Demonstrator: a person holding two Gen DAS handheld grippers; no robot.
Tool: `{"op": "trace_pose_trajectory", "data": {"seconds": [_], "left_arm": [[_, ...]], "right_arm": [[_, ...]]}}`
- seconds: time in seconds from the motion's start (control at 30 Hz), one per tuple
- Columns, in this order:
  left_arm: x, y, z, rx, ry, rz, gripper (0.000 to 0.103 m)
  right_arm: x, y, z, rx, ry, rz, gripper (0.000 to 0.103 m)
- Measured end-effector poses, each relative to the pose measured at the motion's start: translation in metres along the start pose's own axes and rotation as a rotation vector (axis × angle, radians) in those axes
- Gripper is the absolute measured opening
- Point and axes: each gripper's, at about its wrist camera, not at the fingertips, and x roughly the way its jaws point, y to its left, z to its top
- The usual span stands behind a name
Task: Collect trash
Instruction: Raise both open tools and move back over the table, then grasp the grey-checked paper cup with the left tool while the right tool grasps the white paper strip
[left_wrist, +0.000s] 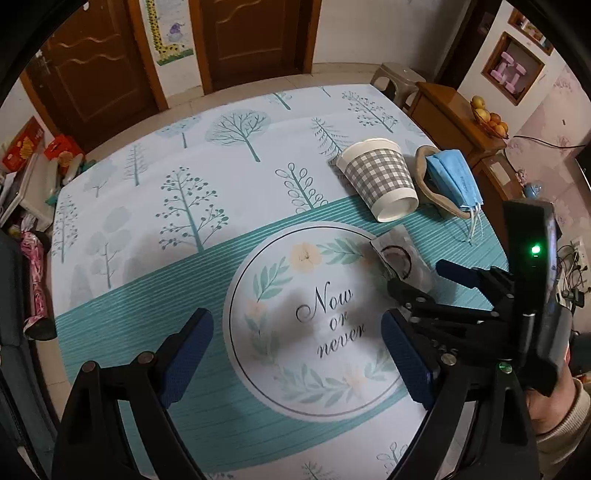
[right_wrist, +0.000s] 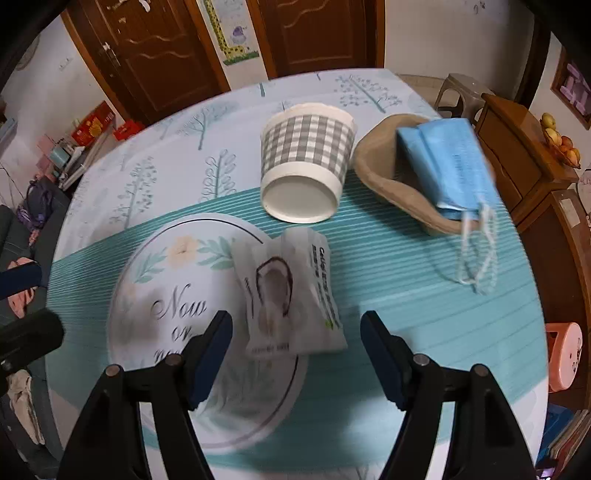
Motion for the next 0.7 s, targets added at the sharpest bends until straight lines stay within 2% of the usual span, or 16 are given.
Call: {"op": "trace_pose_trajectory", "data": {"seconds": [0.27,0.37,0.4,0.43,0.5,0.6,0.7], "left_arm": [[0.018,0.007,0.016,0.003,0.031,-0.043,0.091],[0.021,0.006,0.022,-0.001,0.034,-0.057,0.091],[0.021,0.006,0.024,-0.002,0.034,-0.063,0.091],[0.022,0.005,0.027,-0.001,0.034,-0.071,0.091],[0.022,0.002,0.032,0.001,0.035,-0.090,0.091],[0.024,-0.002,0.040,0.006,0.034,-0.115,0.091],[0.025,-0.007,0.052,0.008,0.034,-0.150,0.091]], "right_arm": [[0.015,0.012,0.006,-0.065,-0.010,-0.069,0.073],[0.014,0.015,0.004,-0.096,-0.019,-0.116,0.056],[0.012,0.015,0.005,-0.099,-0.023,-0.111,0.045],[0.011,0.015,0.004,-0.101,-0.024,-0.112,0.038],[0.011,0.014,0.004,-0.099,-0.016,-0.109,0.034],[0.007,0.008,0.004,-0.076,-0.003,-0.073,0.014],[-0.005,0.004,0.005,-0.050,-0.030,-0.051,0.012]]}}
